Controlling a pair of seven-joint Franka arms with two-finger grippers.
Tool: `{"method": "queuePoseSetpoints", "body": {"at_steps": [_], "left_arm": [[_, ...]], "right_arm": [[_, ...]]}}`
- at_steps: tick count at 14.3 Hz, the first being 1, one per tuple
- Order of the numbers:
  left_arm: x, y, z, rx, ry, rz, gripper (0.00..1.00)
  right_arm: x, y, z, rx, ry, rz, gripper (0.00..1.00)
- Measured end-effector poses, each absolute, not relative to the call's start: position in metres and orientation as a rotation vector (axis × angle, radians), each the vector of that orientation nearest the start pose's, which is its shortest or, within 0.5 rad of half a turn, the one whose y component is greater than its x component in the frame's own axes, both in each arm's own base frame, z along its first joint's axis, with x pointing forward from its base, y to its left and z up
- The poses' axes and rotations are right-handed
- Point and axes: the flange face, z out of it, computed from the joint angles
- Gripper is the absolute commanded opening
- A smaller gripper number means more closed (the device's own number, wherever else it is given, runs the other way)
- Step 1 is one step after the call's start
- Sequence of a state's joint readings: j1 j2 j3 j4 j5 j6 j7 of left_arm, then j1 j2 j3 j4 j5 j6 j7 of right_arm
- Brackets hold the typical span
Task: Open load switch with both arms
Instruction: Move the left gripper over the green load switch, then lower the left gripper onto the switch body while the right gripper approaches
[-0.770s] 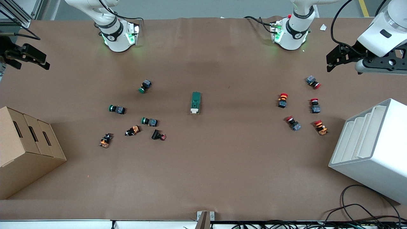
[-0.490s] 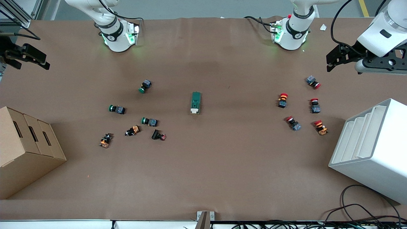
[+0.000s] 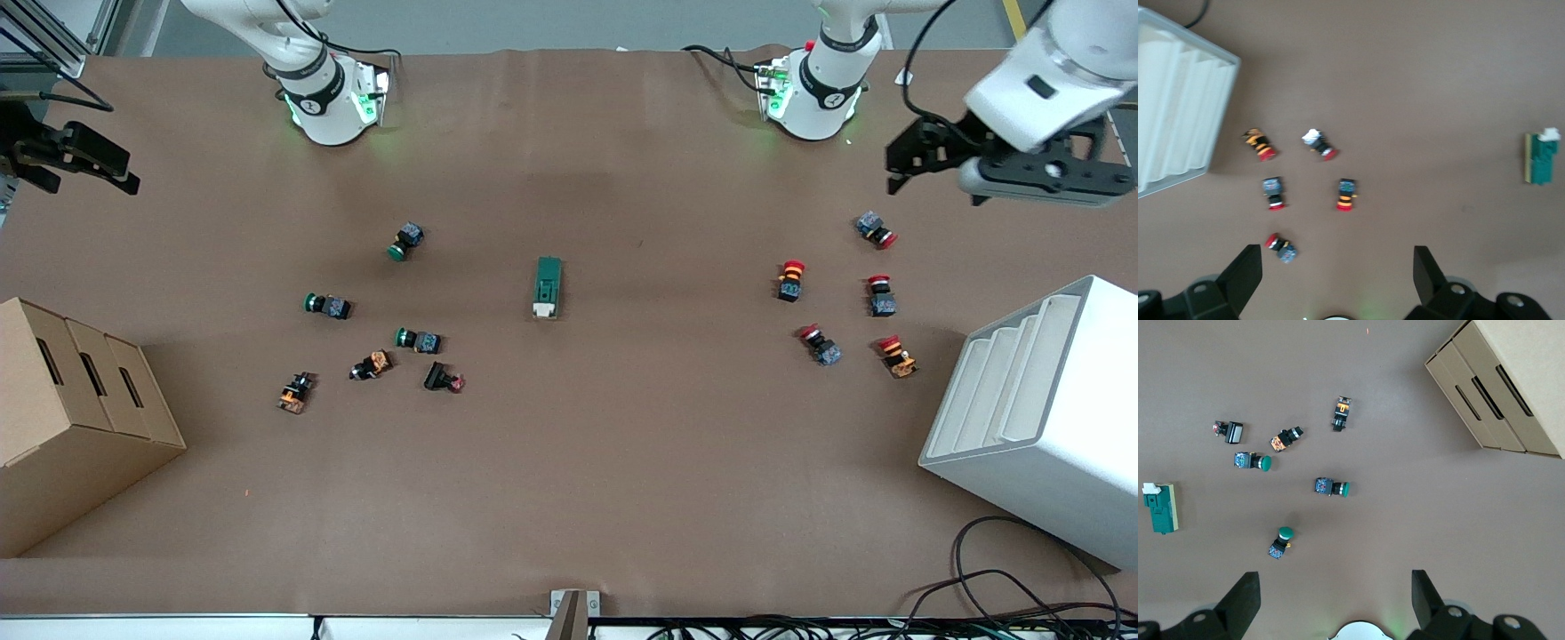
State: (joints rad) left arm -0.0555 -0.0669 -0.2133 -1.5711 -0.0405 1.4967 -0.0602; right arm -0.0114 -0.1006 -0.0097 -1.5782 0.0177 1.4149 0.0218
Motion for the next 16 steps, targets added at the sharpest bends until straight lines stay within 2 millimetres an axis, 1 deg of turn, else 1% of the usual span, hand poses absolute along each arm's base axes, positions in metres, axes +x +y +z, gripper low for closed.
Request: {"method": "queuePoseSetpoints", "body": {"at_steps": [2, 4, 7, 9, 11, 14, 16], "left_arm": [[0.495, -0.189, 0.648, -3.138, 0.418, 0.038, 1.00], [0.479, -0.240, 0.638, -3.130, 0.440, 0.066, 1.00], [0.445, -0.331, 0.616, -3.140, 0.351, 0.087, 1.00], [0.422, -0.386, 0.593, -3.142, 0.251, 0.096, 1.00], [0.400, -0.437, 0.558, -3.132, 0.163, 0.116, 1.00], [0.374, -0.511, 0.490, -3.084, 0.076, -0.033, 1.00], [0.356, -0.549, 0.443, -3.059, 0.047, -0.122, 1.00]], "right_arm": [[0.506, -0.009, 0.661, -3.121, 0.065, 0.098, 1.00], [0.506, -0.009, 0.661, -3.121, 0.066, 0.098, 1.00], [0.506, -0.009, 0.661, -3.121, 0.065, 0.098, 1.00], [0.506, -0.010, 0.661, -3.121, 0.066, 0.096, 1.00], [0.506, -0.010, 0.662, -3.121, 0.070, 0.093, 1.00], [0.510, -0.012, 0.656, -3.120, 0.073, 0.109, 1.00], [0.519, -0.012, 0.643, -3.119, 0.073, 0.144, 1.00]]}}
